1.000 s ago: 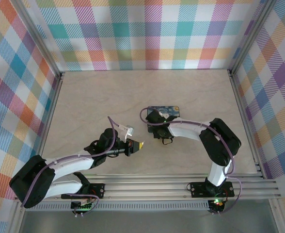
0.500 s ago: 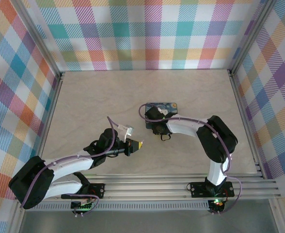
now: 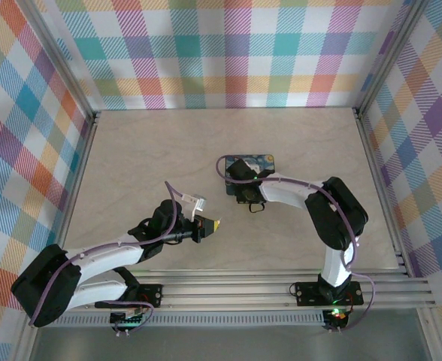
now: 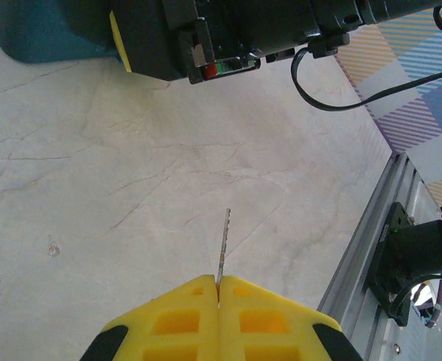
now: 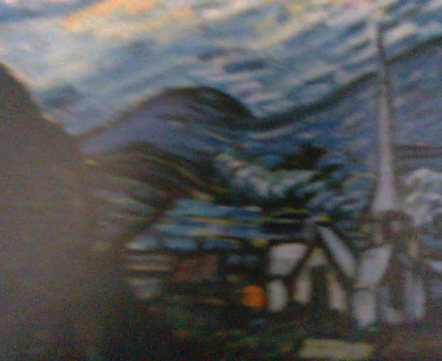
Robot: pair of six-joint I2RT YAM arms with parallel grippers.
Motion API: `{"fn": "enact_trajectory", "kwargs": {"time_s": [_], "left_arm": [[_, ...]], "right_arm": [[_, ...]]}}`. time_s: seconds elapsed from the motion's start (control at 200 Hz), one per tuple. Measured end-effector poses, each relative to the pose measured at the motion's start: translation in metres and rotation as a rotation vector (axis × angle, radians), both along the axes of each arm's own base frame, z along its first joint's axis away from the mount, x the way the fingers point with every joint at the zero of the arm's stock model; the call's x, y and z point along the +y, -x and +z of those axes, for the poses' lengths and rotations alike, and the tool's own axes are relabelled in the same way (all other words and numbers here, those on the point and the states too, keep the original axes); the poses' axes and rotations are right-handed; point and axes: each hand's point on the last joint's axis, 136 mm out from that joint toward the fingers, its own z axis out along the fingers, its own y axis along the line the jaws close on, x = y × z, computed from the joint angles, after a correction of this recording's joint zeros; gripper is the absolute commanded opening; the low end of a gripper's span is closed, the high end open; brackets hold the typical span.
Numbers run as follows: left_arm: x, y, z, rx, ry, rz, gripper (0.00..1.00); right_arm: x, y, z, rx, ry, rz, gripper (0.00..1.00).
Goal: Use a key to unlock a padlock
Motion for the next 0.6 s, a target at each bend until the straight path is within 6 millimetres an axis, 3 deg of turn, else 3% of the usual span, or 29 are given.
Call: {"fn": "enact_trajectory", "kwargs": {"time_s": [0.27,0.6], "left_arm": [[-0.001,-0.001,-0.002,-0.012,-0.007,-0.008,0.00],[-0.016,-0.008,-0.024,0.037,-0.008,-0.034,0.00]], "right_arm": [[-0.002,0.023,0.015,0.115,-0.075,0.024,0.00],[-0.005,0.052,0.032,0.278,-0.191,-0.027,0.00]]}}
